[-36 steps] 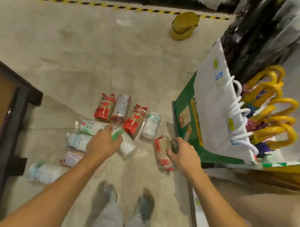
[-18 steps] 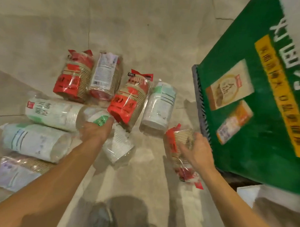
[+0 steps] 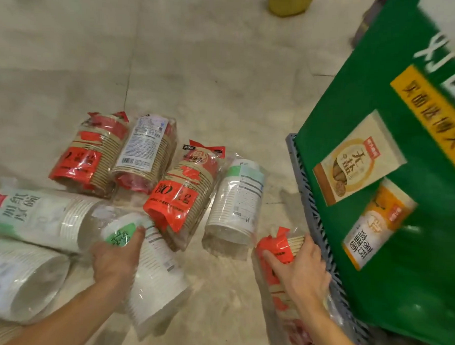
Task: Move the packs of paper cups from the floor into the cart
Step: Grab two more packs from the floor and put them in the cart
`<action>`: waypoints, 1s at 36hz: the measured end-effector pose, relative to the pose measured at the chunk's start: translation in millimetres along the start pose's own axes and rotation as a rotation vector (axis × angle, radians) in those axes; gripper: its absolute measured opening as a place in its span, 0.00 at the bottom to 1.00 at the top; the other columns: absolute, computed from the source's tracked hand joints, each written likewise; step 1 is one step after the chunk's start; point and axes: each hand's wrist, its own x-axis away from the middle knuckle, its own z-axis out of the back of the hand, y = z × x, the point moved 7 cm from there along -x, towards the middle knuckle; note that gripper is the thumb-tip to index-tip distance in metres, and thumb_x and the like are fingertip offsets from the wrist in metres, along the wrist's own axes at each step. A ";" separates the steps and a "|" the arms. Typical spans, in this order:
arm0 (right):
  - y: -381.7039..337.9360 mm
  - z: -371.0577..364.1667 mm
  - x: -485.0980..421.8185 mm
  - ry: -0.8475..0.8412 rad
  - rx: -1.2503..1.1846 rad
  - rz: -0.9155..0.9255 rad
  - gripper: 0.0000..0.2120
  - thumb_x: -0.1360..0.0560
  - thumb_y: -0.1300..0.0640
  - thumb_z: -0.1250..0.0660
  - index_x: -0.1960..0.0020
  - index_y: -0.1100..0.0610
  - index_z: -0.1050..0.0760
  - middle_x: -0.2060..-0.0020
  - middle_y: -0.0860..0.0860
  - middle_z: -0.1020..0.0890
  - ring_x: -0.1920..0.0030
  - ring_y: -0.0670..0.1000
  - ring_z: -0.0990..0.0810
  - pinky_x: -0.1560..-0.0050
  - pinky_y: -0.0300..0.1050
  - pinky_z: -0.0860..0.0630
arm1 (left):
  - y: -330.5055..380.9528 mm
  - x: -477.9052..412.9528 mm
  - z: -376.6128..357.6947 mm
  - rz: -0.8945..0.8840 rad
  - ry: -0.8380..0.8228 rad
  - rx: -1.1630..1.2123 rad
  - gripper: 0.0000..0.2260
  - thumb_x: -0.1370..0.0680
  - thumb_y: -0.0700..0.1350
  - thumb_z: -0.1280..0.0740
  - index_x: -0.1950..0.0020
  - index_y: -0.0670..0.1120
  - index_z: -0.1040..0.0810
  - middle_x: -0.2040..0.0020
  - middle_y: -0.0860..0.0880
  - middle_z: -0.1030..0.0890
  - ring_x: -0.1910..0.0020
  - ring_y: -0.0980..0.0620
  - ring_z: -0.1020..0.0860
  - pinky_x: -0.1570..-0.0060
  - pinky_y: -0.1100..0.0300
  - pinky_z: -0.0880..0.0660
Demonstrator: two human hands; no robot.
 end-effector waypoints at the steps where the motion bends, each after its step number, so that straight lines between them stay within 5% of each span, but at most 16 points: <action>1: 1.9 4.9 2.6 -0.007 -0.027 -0.007 0.59 0.34 0.24 0.26 0.17 0.56 0.43 0.23 0.57 0.29 0.25 0.62 0.27 0.29 0.61 0.28 | 3.7 6.9 3.7 -0.034 -0.011 -0.006 0.40 0.41 0.72 0.28 0.46 0.40 0.23 0.52 0.40 0.17 0.56 0.39 0.18 0.48 0.45 0.20; 5: 15.3 33.9 26.8 -0.052 -0.121 -0.065 0.57 0.35 0.24 0.26 0.19 0.57 0.39 0.27 0.58 0.26 0.27 0.62 0.25 0.31 0.62 0.24 | 27.7 53.9 31.7 -0.217 -0.052 0.009 0.25 0.30 0.54 0.21 0.39 0.49 0.28 0.51 0.46 0.19 0.52 0.41 0.19 0.49 0.51 0.25; 9: 7.5 95.8 72.6 -0.059 -0.283 -0.060 0.56 0.37 0.27 0.23 0.19 0.52 0.38 0.28 0.55 0.25 0.27 0.59 0.25 0.29 0.63 0.25 | 63.5 115.5 82.9 -0.243 -0.137 0.010 0.33 0.32 0.54 0.20 0.32 0.48 0.29 0.53 0.47 0.17 0.53 0.42 0.17 0.49 0.48 0.22; 13: -26.5 188.6 130.8 -0.060 -0.449 -0.002 0.54 0.41 0.24 0.25 0.23 0.50 0.31 0.33 0.51 0.21 0.30 0.55 0.23 0.29 0.59 0.24 | 116.9 196.8 153.4 -0.213 -0.165 -0.010 0.37 0.30 0.54 0.21 0.28 0.41 0.33 0.50 0.47 0.22 0.54 0.47 0.25 0.50 0.54 0.31; 18: -92.4 334.0 215.5 -0.129 -0.616 0.075 0.44 0.41 0.25 0.23 0.32 0.44 0.28 0.41 0.45 0.18 0.39 0.49 0.18 0.33 0.55 0.21 | 196.1 287.7 271.4 -0.254 -0.201 -0.015 0.47 0.34 0.61 0.21 0.23 0.44 0.38 0.40 0.50 0.24 0.42 0.47 0.25 0.38 0.48 0.28; 21: -138.8 424.4 272.3 -0.159 -0.689 0.187 0.40 0.41 0.25 0.21 0.35 0.37 0.32 0.43 0.41 0.18 0.40 0.46 0.17 0.32 0.56 0.20 | 255.2 351.9 351.5 -0.300 -0.182 0.000 0.45 0.33 0.56 0.20 0.22 0.46 0.38 0.32 0.46 0.25 0.36 0.44 0.25 0.35 0.47 0.29; 25: -193.8 536.1 344.3 -0.194 -0.712 0.331 0.49 0.34 0.37 0.18 0.19 0.46 0.36 0.36 0.41 0.24 0.34 0.46 0.23 0.31 0.48 0.27 | 315.0 424.8 456.8 -0.386 -0.114 0.001 0.42 0.33 0.55 0.19 0.26 0.47 0.36 0.40 0.50 0.27 0.46 0.50 0.27 0.46 0.53 0.29; 30: -251.8 636.8 415.8 -0.183 -0.711 0.549 0.52 0.37 0.33 0.19 0.20 0.47 0.34 0.30 0.44 0.24 0.30 0.50 0.22 0.28 0.54 0.25 | 354.9 499.0 574.1 -0.502 0.018 0.081 0.49 0.41 0.70 0.23 0.27 0.56 0.39 0.33 0.52 0.25 0.38 0.47 0.23 0.37 0.44 0.25; 36: -314.2 692.2 499.0 -0.223 -0.726 0.876 0.52 0.39 0.34 0.16 0.21 0.49 0.32 0.33 0.46 0.22 0.32 0.50 0.22 0.28 0.53 0.24 | 347.5 569.8 688.1 -0.560 0.219 0.295 0.52 0.39 0.63 0.21 0.22 0.56 0.45 0.28 0.52 0.29 0.34 0.50 0.26 0.34 0.49 0.28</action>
